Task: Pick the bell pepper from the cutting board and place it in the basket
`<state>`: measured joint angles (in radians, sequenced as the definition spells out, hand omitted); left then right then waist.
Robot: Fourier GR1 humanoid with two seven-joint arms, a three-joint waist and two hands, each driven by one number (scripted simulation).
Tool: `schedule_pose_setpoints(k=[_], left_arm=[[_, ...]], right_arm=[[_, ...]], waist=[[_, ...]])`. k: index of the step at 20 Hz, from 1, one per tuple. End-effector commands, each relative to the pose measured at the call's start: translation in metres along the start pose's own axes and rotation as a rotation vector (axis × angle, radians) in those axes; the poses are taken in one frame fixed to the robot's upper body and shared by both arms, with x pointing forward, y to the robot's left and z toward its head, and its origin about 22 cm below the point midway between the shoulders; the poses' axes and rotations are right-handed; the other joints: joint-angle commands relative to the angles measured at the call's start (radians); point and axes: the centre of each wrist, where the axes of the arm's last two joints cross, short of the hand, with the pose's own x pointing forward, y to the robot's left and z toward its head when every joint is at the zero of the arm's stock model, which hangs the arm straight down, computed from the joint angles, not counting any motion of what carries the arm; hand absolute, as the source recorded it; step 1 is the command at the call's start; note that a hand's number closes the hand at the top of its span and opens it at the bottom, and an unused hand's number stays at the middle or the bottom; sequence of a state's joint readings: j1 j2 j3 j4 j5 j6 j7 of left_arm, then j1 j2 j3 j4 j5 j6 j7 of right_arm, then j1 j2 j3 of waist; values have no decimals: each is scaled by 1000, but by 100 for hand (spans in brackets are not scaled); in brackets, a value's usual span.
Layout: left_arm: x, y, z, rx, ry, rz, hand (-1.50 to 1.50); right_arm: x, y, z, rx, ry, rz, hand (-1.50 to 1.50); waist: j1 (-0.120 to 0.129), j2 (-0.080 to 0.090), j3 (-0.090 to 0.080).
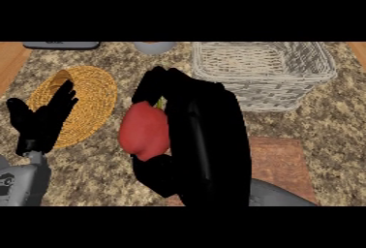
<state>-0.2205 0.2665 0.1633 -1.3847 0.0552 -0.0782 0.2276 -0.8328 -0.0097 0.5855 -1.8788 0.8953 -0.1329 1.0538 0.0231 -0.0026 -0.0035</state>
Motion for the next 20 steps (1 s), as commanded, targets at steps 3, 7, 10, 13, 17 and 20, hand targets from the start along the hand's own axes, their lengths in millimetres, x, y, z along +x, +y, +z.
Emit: schedule_pose_setpoints(k=[3,7,10,13,17,20], left_arm=[[12,3,-6,3,-5,-12,0],[16,-1,2,-2,-12,-17,0],[19,-2,6,-5,-12,3,0],[16,-7,3,-3,2,4,0],[-2,-1,-10,18,-5,7,0],[4,7,5,-1,8,19,0]], right_arm=[[14,-7,-65,-67,145,91,150],[-14,-17,-106,-77,173,85,150],[-39,-16,-112,-60,178,106,150],[-64,-19,-107,-56,161,139,150],[-94,-14,-130,-94,179,67,150],[-118,-16,-120,-73,173,60,150]], waist=[[-12,4,2],[-7,4,3],[-9,3,4],[-18,3,4],[-15,7,3],[-16,3,4]])
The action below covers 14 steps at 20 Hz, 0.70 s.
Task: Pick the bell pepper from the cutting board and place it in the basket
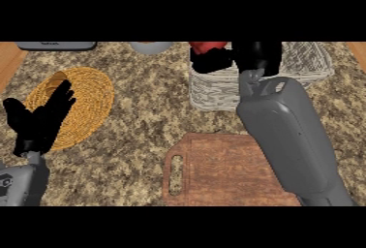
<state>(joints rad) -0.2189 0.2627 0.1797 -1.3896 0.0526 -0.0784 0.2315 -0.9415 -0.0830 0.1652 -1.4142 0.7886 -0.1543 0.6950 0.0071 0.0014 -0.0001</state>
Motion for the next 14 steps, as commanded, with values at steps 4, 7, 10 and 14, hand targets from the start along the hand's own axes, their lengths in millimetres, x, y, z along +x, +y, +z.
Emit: schedule_pose_setpoints(k=[4,7,10,14], left_arm=[[6,-12,-3,-5,-9,5,0],[-4,-7,5,-6,-2,1,0],[0,-4,-6,-3,3,-1,0],[-3,6,2,-8,5,-14,0]], right_arm=[[-53,15,-17,-189,139,-2,150],[-65,19,-34,-106,187,-44,-150],[-61,25,-48,-105,124,-12,-150],[-75,17,-32,-51,48,-64,-150]], waist=[[2,2,0],[7,1,0],[6,3,0],[-4,-2,0]])
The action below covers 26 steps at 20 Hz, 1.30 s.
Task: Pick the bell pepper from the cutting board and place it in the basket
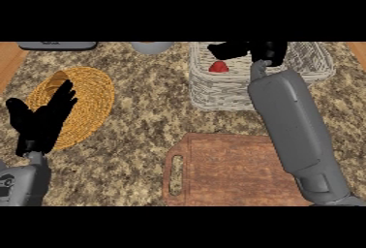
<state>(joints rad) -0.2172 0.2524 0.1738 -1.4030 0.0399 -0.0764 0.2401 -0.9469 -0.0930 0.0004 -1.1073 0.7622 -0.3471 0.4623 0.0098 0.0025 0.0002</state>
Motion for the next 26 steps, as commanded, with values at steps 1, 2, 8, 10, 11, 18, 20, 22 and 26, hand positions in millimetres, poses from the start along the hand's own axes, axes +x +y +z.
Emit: schedule_pose_setpoints(k=[1,2,8,10,11,18,20,22,26], left_arm=[[0,-3,2,1,7,10,0],[-22,-5,3,9,-6,-21,0],[-3,9,9,8,5,-6,0],[-9,-12,3,16,13,-2,0],[-8,4,8,35,10,10,0],[4,10,6,16,8,-4,0],[1,-4,8,35,5,12,0],[-8,8,-1,29,21,14,0],[11,-2,7,13,2,-6,0]], right_arm=[[25,3,-12,35,-40,-47,-150],[5,2,-14,-10,-43,-83,-150],[-18,-45,-25,-201,110,-305,-150],[-38,-67,-28,-262,148,-385,-150],[-29,-85,-31,-282,160,-433,-150],[-130,-166,-12,-194,201,-479,-150],[-117,-209,-11,-156,179,-429,-150],[-159,-231,-5,-100,191,-420,-150],[-200,-256,18,-48,187,-406,-150]], waist=[[3,-1,0],[2,2,0],[-5,-4,1],[-18,-3,1],[-17,-8,1],[-24,-6,2],[-30,-10,0],[-37,-3,1],[-18,-4,1]])
